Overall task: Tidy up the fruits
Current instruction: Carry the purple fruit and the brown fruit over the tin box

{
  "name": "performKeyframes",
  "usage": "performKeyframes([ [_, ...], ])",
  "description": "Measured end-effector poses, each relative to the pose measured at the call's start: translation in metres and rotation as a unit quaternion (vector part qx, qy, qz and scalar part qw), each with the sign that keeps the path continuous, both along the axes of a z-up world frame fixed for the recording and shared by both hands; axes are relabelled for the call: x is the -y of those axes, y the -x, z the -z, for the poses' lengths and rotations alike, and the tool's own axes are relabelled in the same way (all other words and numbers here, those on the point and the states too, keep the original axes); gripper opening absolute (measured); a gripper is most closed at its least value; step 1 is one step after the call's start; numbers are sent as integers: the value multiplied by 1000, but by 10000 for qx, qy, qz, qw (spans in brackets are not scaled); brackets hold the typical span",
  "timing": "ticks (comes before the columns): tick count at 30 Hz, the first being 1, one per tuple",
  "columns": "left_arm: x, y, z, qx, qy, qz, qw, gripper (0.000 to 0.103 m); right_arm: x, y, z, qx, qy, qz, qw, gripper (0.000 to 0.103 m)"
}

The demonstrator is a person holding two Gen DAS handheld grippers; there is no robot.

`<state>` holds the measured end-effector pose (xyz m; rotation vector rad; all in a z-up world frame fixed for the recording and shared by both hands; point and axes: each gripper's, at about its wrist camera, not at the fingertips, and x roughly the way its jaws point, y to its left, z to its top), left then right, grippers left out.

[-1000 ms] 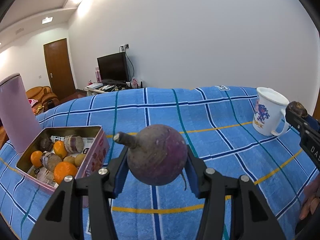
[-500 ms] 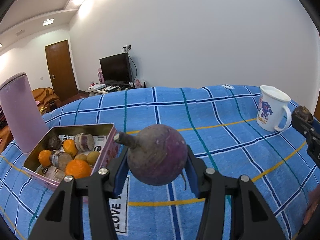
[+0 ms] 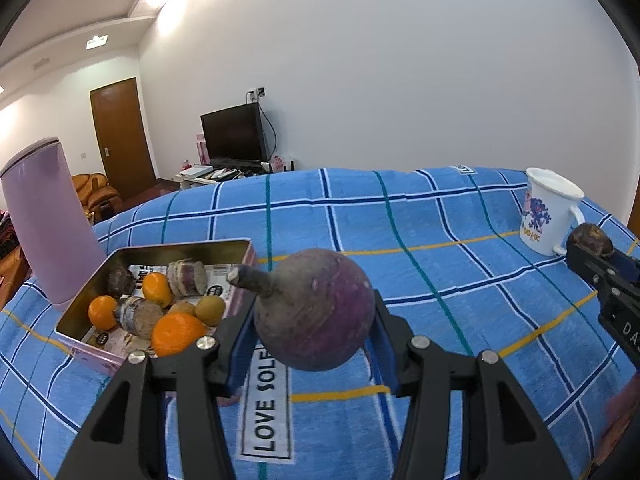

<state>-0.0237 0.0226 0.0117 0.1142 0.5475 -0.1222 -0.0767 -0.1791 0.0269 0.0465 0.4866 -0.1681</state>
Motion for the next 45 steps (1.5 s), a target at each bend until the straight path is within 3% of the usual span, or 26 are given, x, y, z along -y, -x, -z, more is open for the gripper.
performKeyframes([
  [24, -66, -14, 2, 91, -296, -26, 9995, 53, -86, -15, 2, -76, -110, -472, 9988, 45],
  [36, -103, -23, -4, 205, 303, 20, 9993, 53, -123, -27, 4, -168, -118, -686, 9974, 45],
  [40, -127, -34, -9, 201, 542, -197, 9981, 53, -140, -35, 3, -167, -102, -814, 9965, 45],
  [45, -159, -45, -16, 336, 519, -662, 9959, 53, -166, -52, -5, -51, -246, -1065, 9940, 45],
])
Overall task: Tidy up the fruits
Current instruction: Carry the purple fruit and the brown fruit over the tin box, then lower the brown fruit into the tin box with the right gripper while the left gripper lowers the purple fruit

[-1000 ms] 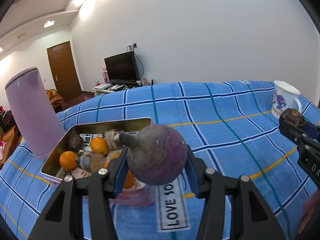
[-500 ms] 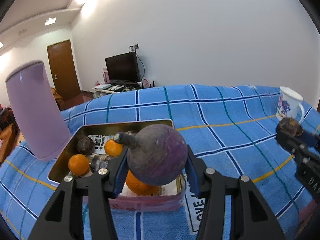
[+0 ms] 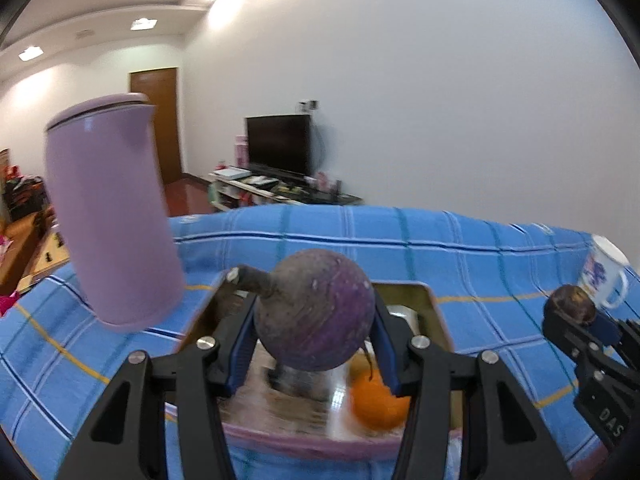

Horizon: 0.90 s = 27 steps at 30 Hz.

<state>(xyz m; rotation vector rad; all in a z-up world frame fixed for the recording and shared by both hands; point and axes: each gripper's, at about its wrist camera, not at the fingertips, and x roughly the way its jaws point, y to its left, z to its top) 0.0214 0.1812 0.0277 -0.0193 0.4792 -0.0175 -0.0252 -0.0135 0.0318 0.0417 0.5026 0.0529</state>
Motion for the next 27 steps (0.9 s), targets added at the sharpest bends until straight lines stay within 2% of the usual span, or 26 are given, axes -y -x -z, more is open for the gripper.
performKeyframes([
  [4, -18, -10, 2, -9, -143, -396, 9991, 53, -27, -16, -3, 48, -70, -226, 9997, 45],
  [9, -28, -20, 7, -125, -216, -561, 9981, 53, -60, -35, -1, 57, -168, -493, 9986, 46],
  [14, -31, -26, 14, -225, -336, -674, 9969, 53, -82, -51, 2, 79, -23, -584, 9983, 46],
  [27, -27, -36, 22, -363, -624, -797, 9942, 53, -88, -88, 19, -349, 11, -494, 9982, 46],
])
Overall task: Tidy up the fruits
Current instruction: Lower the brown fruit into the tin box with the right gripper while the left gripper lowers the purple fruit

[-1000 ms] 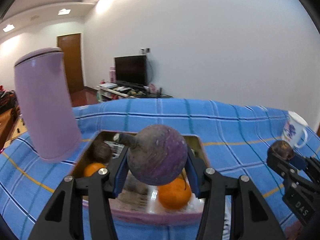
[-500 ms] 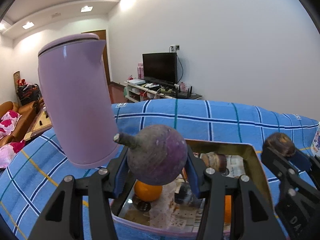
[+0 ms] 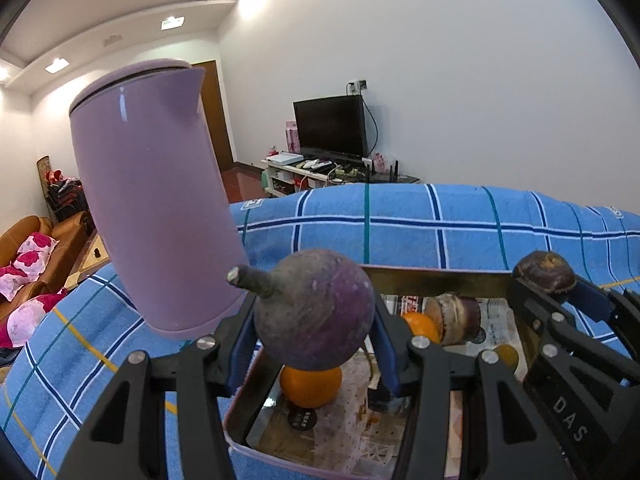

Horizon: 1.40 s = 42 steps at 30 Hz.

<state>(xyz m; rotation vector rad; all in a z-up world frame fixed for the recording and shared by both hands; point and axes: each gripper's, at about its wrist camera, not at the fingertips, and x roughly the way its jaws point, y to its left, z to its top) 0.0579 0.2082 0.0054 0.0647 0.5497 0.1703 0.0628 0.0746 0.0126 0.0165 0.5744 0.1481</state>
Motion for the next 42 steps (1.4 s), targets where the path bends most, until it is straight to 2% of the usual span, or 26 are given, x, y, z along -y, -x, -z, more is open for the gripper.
performKeyframes([
  [23, -2, -11, 7, -353, 7, -55, 9994, 53, -19, -25, 16, -726, 203, -181, 9970, 46],
  [42, -6, -13, 9, -432, 112, -99, 9990, 53, -21, -22, 17, -733, 195, -274, 9967, 46],
])
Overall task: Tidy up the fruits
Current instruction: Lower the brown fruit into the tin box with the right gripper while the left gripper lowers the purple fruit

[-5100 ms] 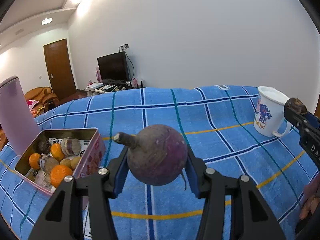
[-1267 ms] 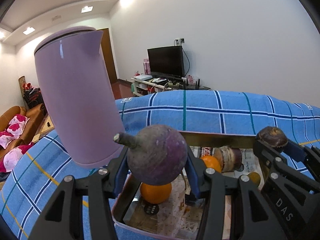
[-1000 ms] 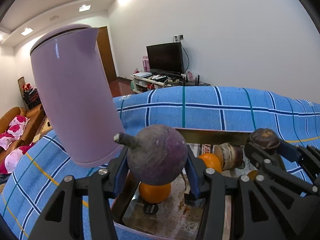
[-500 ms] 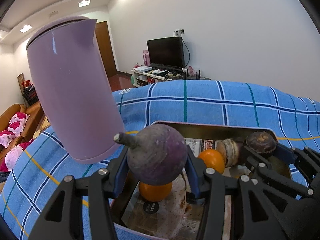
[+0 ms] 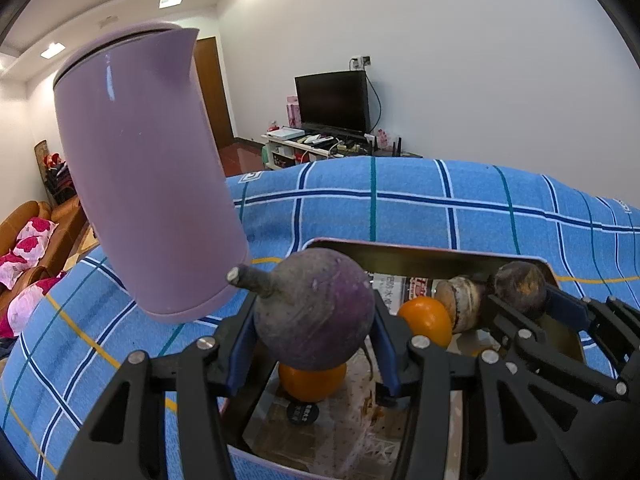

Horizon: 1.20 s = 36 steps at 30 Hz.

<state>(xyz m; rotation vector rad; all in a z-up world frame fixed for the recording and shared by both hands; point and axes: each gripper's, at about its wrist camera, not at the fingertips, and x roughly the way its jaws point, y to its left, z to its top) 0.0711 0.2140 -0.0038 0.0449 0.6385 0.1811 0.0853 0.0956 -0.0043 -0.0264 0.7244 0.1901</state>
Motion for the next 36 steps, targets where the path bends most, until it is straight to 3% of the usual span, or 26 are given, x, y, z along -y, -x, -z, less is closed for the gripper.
performKeyframes([
  [14, -6, 6, -1, 48, 150, 1, 9999, 53, 4, 9, -5, 159, -141, -88, 9997, 53],
  [17, -4, 7, -1, 52, 125, 33, 9999, 53, 8, 21, -12, 529, -278, -81, 9982, 57],
  [21, -2, 8, -2, 66, 93, 73, 9999, 53, 17, 45, -25, 1165, -289, 333, 9922, 78],
  [23, -1, 7, -2, 53, 72, 84, 9999, 53, 21, 54, -28, 1451, -324, 504, 9876, 82],
  [30, -1, 13, -6, 191, 57, 35, 9998, 56, 20, 61, -30, 1537, -184, 650, 9858, 82],
  [32, 3, 17, -8, 309, -47, 69, 9995, 60, 20, 65, -31, 1609, -161, 663, 9846, 82],
  [36, 5, 24, -12, 487, -163, 35, 9987, 81, 19, 69, -32, 1704, -93, 700, 9828, 82],
])
